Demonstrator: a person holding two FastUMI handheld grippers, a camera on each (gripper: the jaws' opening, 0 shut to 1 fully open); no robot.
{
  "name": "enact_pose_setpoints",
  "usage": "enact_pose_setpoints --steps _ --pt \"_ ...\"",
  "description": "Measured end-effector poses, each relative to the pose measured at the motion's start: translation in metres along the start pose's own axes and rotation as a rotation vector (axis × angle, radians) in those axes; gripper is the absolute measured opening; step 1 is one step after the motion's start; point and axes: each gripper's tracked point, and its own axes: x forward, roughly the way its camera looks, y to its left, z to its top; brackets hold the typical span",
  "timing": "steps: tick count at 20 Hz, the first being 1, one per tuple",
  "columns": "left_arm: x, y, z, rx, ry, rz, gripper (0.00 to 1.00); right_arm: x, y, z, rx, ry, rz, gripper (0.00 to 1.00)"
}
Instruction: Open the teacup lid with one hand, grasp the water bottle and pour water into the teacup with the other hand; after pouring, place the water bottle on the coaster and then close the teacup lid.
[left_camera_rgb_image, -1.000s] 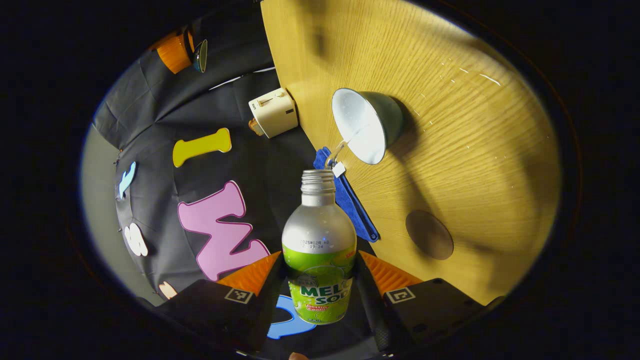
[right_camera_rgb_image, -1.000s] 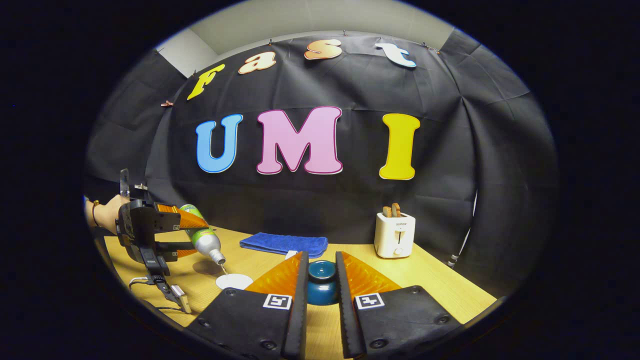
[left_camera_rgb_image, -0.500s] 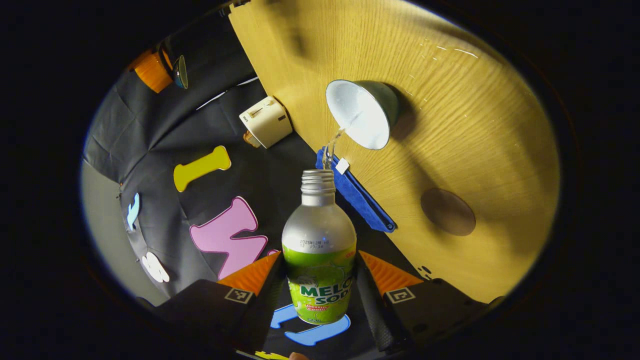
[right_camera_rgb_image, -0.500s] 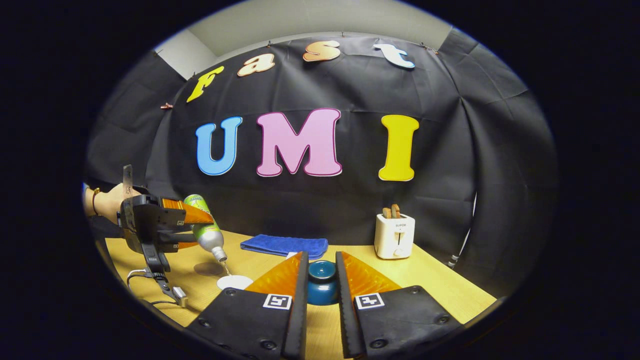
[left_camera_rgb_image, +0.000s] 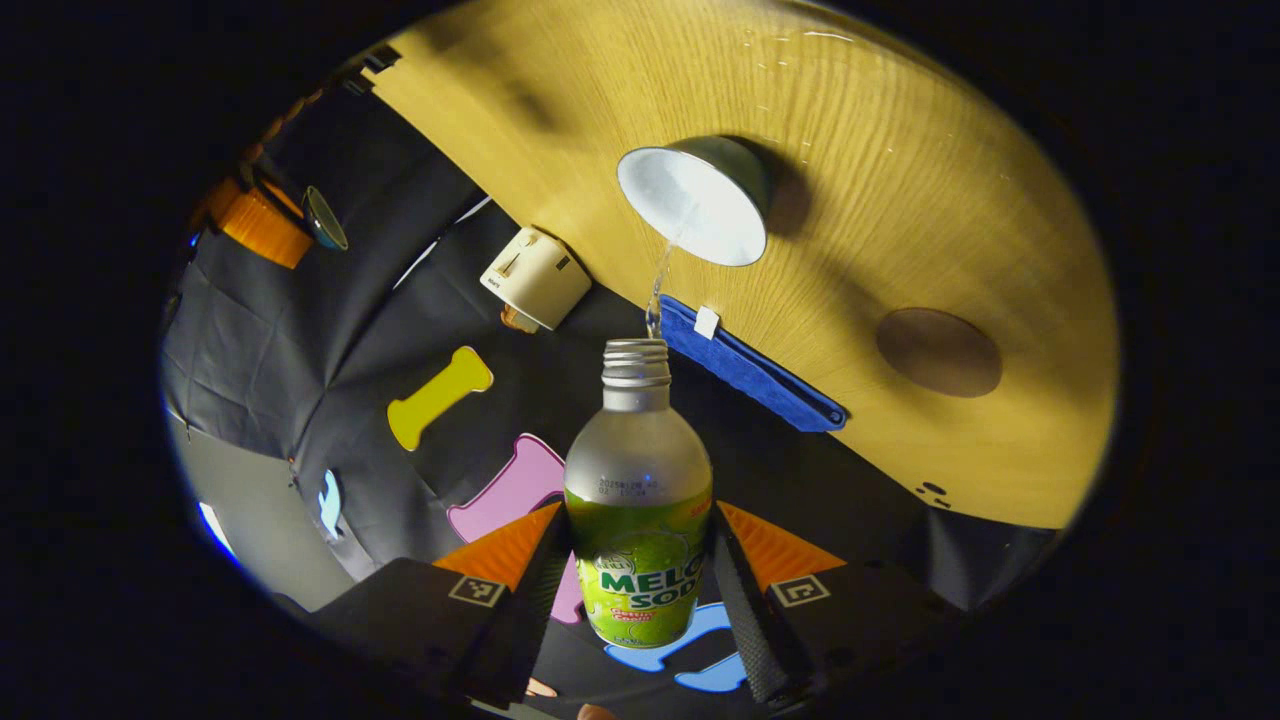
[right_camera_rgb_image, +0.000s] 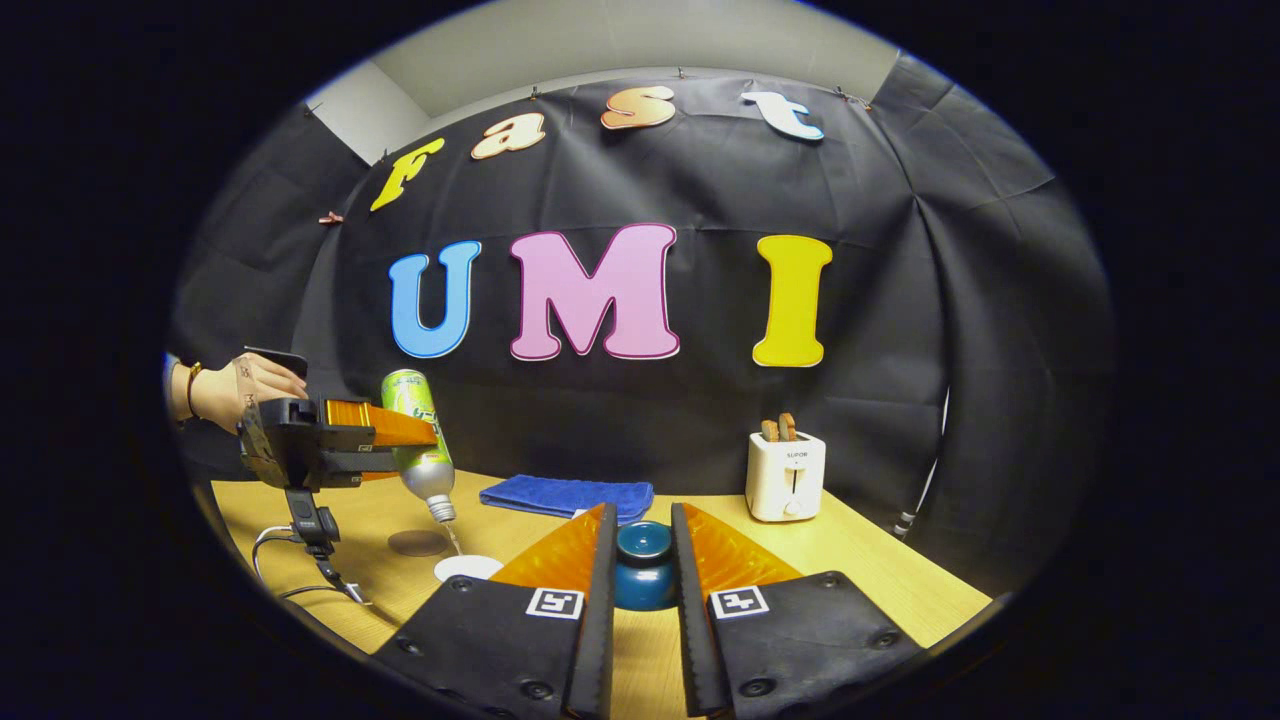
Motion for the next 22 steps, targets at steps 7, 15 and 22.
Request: enact_pose_setpoints --steps 7,15,22 --pt "-0.001 0.004 0.000 -0.019 -0.001 0.004 0.81 0.000 -0.002 0.001 0.005 -0.001 -0.003 0.31" --pt "-0.012 -0.029 0.031 -0.902 0.048 -0.084 0.81 0.003 -0.001 -0.004 0.011 0.010 -0.005 0.27" --pt "-0.016 -0.033 0.066 -1.826 0.018 -0.071 0.80 0.004 -0.005 -0.009 0.008 0.019 -0.014 0.27"
